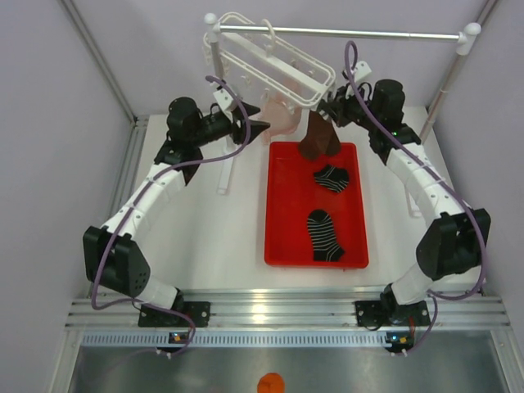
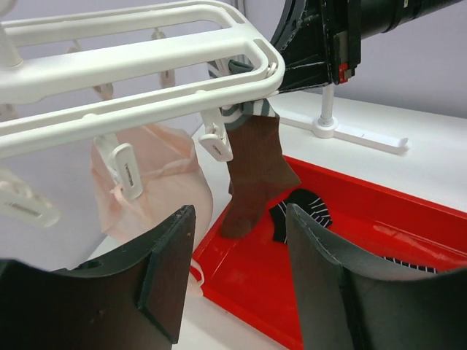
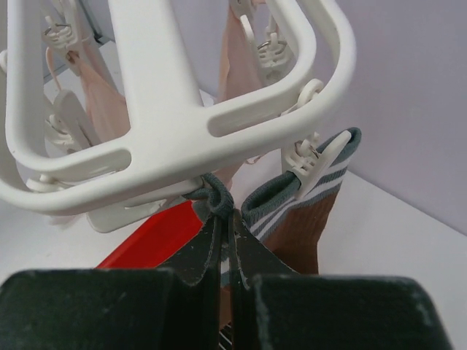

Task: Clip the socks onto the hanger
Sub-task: Clamp the sock onto the hanger.

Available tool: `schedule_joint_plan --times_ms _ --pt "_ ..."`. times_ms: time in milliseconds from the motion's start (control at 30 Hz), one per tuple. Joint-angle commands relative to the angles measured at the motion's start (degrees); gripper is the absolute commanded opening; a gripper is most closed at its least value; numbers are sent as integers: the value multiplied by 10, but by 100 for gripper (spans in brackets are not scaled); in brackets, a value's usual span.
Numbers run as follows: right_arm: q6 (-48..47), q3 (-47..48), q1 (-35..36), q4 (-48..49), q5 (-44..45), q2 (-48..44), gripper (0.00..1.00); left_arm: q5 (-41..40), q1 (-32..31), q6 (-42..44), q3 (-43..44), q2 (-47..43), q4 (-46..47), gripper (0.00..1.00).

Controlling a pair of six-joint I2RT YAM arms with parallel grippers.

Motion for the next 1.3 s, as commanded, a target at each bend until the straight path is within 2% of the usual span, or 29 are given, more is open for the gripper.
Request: schedule_joint_plan --times_ms 0,133,300,600,767,1000,1133,1200,1267 --pt "-14 41 -9 26 8 17 0 -18 13 -48 -12 -34 14 58" --pt "-23 61 -10 51 31 38 0 -39 27 -78 -24 -45 15 58" --pt "-23 75 -13 67 69 49 0 -69 36 -73 -24 -48 13 58" --pt "-31 11 -13 52 22 -27 0 -115 65 -96 13 -23 -5 56" --pt "-32 -5 -18 44 39 -80 0 -187 65 -93 32 -11 -21 59" --pt "-37 20 -50 34 95 -82 0 -217 65 -91 74 28 -44 62" --pt "-42 32 -64 30 105 -76 0 -201 66 -90 87 42 -36 61" --pt "-49 36 -65 32 112 -75 0 -123 69 -96 80 42 -10 60" --pt "-58 43 -67 32 115 -68 0 -45 71 -118 53 35 68 59"
